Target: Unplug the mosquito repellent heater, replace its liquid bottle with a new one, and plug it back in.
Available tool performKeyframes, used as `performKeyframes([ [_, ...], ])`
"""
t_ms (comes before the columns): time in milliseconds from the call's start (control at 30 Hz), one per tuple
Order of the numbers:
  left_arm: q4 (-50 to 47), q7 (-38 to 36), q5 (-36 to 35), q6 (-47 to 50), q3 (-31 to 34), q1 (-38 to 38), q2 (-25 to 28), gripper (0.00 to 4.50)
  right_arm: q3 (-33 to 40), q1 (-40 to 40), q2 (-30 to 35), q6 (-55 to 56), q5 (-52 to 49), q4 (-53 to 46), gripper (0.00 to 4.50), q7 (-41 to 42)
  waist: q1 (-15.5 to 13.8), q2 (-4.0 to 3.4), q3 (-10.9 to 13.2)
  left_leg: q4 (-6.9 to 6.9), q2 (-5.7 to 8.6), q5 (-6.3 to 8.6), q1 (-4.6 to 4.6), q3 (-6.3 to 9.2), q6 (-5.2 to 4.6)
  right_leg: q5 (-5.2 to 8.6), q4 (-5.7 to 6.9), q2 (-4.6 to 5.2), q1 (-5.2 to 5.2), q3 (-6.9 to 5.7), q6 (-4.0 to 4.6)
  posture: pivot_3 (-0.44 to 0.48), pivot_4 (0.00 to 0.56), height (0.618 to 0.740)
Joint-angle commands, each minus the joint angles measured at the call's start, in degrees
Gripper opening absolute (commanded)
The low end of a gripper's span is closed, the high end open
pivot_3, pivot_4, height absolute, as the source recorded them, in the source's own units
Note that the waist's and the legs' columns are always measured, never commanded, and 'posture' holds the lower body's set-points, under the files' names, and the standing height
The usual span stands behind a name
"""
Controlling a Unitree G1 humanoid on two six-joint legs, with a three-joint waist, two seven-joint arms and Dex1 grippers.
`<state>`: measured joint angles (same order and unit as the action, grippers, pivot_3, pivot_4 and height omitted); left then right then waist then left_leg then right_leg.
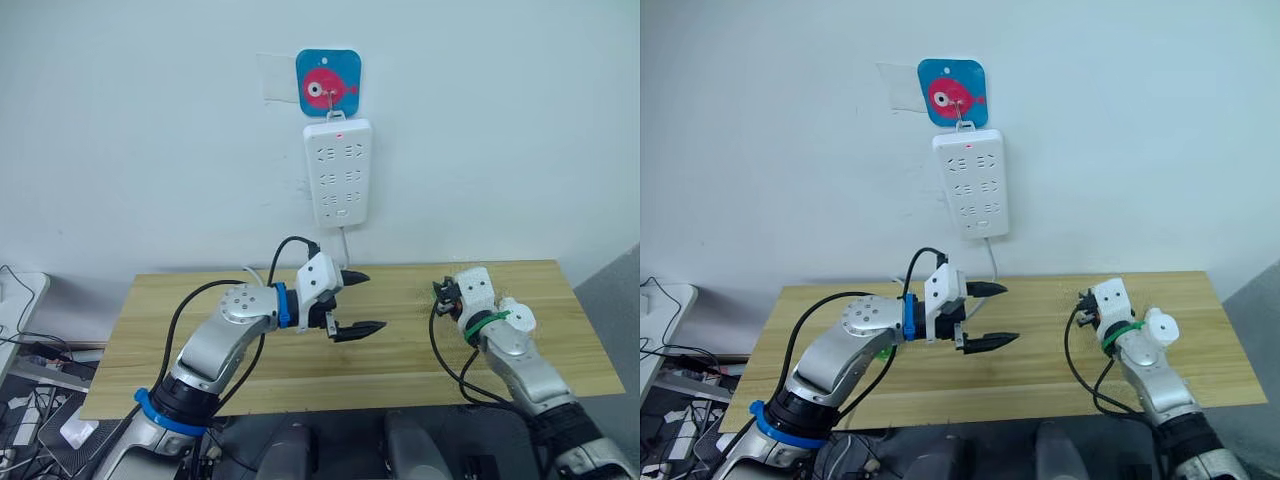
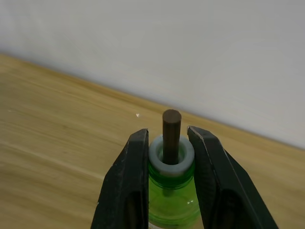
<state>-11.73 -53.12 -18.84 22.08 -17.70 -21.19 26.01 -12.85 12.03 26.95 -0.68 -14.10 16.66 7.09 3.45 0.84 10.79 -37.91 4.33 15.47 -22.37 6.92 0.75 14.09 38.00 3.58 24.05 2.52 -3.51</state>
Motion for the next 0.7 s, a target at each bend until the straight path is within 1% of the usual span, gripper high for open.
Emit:
performKeyframes([
  [33, -2.3, 0.0, -0.4, 0.1, 0.6, -0.4, -0.5, 4.50, 3.0, 2.4, -2.6, 8.4, 4.6, 7.1, 0.87, 0.1, -0.1, 0.00, 0.0, 0.00, 0.00, 0.00, 0.00, 0.00, 0.00, -0.01, -0.01, -0.01, 0.00, 0.00, 0.01, -0.073, 0.171, 0.740],
  [233, -2.9, 0.4, -0.7, 0.0, 1.3, 0.2, -0.9, 4.50, 6.4, 5.2, -5.8, 14.4, 6.9, 18.2, 0.87, 2.6, -0.2, 0.00, 0.0, -0.04, 0.03, -0.01, 0.01, -0.01, 0.02, -0.03, 0.00, 0.00, -0.02, 0.03, 0.05, -0.049, 0.164, 0.740],
  [567, -3.9, 1.5, -0.7, 0.0, 1.8, 1.0, -0.9, 4.50, 10.5, 7.9, -9.0, 18.7, 8.1, 26.4, 0.87, 5.8, -0.2, -0.01, 0.0, -0.03, 0.02, -0.01, 0.14, -0.01, 0.03, -0.04, 0.04, -0.02, -0.10, 0.04, 0.07, -0.029, 0.151, 0.740],
  [633, -3.8, 1.6, -0.7, -0.1, 1.9, 1.0, -0.9, 4.50, 11.1, 8.6, -9.5, 19.2, 8.5, 27.5, 1.62, 6.4, -0.2, -0.01, 0.0, -0.02, 0.02, -0.01, 0.18, -0.02, 0.03, -0.04, 0.03, -0.02, -0.12, 0.05, 0.07, -0.027, 0.146, 0.740],
  [667, -3.8, 1.7, -0.8, -0.1, 1.9, 1.0, -0.9, 4.50, 11.3, 8.8, -9.6, 19.4, 8.6, 27.9, 1.81, 6.7, -0.2, -0.01, 0.0, -0.02, 0.01, -0.02, 0.21, -0.02, 0.04, -0.04, 0.03, -0.02, -0.14, 0.04, 0.07, -0.027, 0.146, 0.740],
  [700, -3.8, 1.7, -0.8, -0.1, 1.9, 1.1, -1.0, 4.50, 11.5, 8.9, -9.7, 19.7, 8.8, 28.2, 2.20, 6.9, -0.2, -0.02, 0.0, 0.00, 0.01, -0.02, 0.24, -0.02, 0.05, -0.04, 0.03, -0.02, -0.16, 0.05, 0.07, -0.025, 0.146, 0.740],
])
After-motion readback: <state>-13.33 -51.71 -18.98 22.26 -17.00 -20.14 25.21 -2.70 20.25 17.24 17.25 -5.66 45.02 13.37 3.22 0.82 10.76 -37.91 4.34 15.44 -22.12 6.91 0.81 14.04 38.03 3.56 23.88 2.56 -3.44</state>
